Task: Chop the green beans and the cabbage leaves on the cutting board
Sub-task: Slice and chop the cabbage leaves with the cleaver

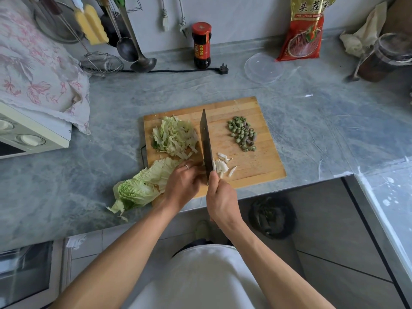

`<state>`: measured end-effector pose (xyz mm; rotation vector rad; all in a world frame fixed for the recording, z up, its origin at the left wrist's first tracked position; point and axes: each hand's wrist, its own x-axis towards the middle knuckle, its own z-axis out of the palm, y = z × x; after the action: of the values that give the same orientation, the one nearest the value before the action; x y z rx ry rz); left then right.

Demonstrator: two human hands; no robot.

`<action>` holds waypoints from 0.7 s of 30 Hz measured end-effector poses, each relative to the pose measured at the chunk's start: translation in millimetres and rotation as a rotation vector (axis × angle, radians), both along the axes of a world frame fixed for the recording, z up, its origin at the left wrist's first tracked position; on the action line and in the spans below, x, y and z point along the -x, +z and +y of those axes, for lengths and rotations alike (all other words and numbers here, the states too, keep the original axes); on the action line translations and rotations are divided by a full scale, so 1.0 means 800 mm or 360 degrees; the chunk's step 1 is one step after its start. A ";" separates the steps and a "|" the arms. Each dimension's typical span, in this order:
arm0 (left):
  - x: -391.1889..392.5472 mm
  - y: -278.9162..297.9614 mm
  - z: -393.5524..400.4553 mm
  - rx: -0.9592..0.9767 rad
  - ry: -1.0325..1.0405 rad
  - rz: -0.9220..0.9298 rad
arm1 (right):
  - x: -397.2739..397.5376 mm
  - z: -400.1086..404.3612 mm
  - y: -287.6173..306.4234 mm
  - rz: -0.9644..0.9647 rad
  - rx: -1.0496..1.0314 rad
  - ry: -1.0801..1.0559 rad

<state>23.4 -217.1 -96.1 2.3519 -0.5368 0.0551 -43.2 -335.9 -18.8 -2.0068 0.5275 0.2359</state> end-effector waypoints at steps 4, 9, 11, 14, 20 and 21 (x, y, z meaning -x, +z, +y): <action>-0.002 -0.002 0.003 -0.0048 -0.0033 0.0048 | 0.000 -0.003 -0.001 0.0030 -0.0193 -0.0146; -0.010 0.000 0.012 -0.0219 -0.0128 -0.0097 | 0.004 -0.019 0.007 0.0061 -0.0440 -0.0200; -0.014 0.005 0.011 -0.0265 -0.0150 -0.0135 | 0.006 -0.026 0.010 0.0074 -0.0468 -0.0221; -0.019 0.012 0.011 -0.0303 -0.0167 -0.0192 | 0.007 -0.036 0.014 0.0083 -0.0505 -0.0282; -0.024 0.026 -0.007 -0.0185 -0.0225 -0.0252 | 0.003 -0.057 0.030 0.0086 -0.0570 -0.0304; -0.025 0.029 -0.013 -0.0185 -0.0222 -0.0258 | 0.003 -0.059 0.032 0.0083 -0.0550 -0.0281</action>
<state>43.7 -227.1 -73.1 2.4288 -0.8011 0.1551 -45.5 -383.1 6.6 -1.6134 0.6469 0.2525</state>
